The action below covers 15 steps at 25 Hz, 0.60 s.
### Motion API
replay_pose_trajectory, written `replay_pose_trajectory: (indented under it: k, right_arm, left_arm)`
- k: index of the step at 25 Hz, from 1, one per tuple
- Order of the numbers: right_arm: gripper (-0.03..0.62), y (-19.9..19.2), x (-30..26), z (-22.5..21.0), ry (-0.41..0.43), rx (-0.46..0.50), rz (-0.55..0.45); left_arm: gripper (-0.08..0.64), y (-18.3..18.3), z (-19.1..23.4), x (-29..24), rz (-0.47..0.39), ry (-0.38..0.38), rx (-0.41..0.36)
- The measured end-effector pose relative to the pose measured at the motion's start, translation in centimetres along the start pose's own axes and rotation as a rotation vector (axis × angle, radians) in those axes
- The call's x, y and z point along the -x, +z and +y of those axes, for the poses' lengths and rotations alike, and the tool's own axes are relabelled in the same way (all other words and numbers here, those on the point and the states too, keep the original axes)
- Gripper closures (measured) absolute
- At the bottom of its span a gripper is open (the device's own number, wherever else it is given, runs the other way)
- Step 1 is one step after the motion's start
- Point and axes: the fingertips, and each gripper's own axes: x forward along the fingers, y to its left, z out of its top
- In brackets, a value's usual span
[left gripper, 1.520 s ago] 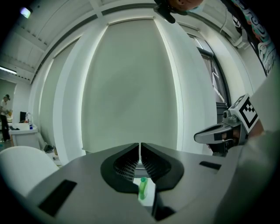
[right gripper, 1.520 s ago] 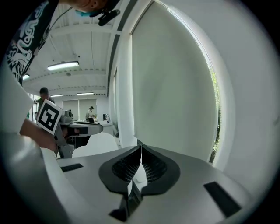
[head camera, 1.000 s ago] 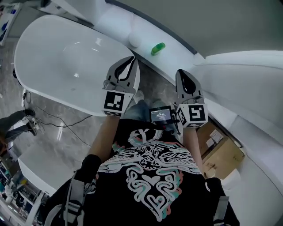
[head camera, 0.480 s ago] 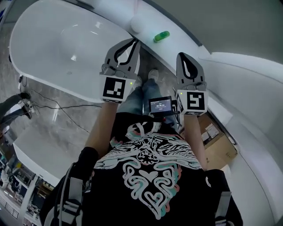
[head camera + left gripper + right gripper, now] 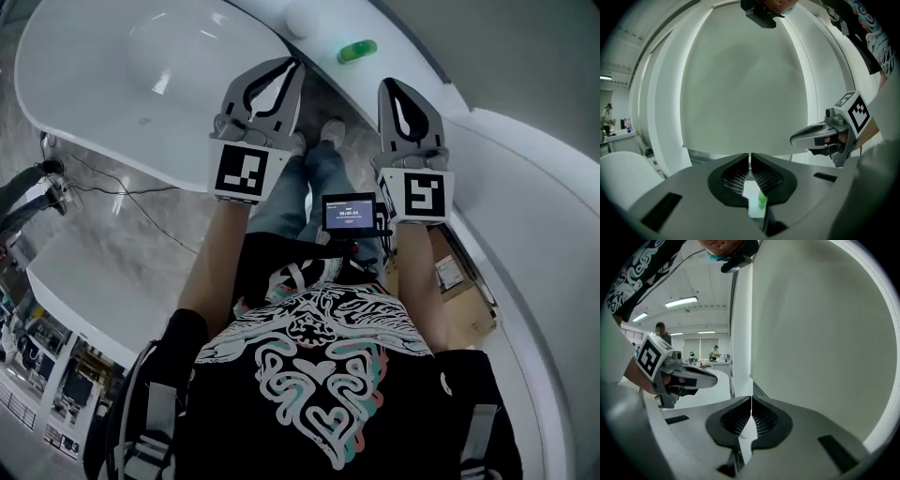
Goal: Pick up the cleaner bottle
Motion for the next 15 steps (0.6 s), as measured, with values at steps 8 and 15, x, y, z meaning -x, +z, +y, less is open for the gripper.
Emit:
replay_pose_trajectory:
  k: [8,15]
  right_arm:
    - [0.565,-4.5,-4.2,2.4,0.074,-0.047,0.051]
    - [0.565,-7.4,-4.9,-0.3,0.026,-0.16,-0.009]
  left_arm:
    - [0.531,-5.9,2.2,-2.5,0.051,0.027,0.027]
    - [0.531,-10.5,1.9,-4.4,0.088,-0.012,0.027]
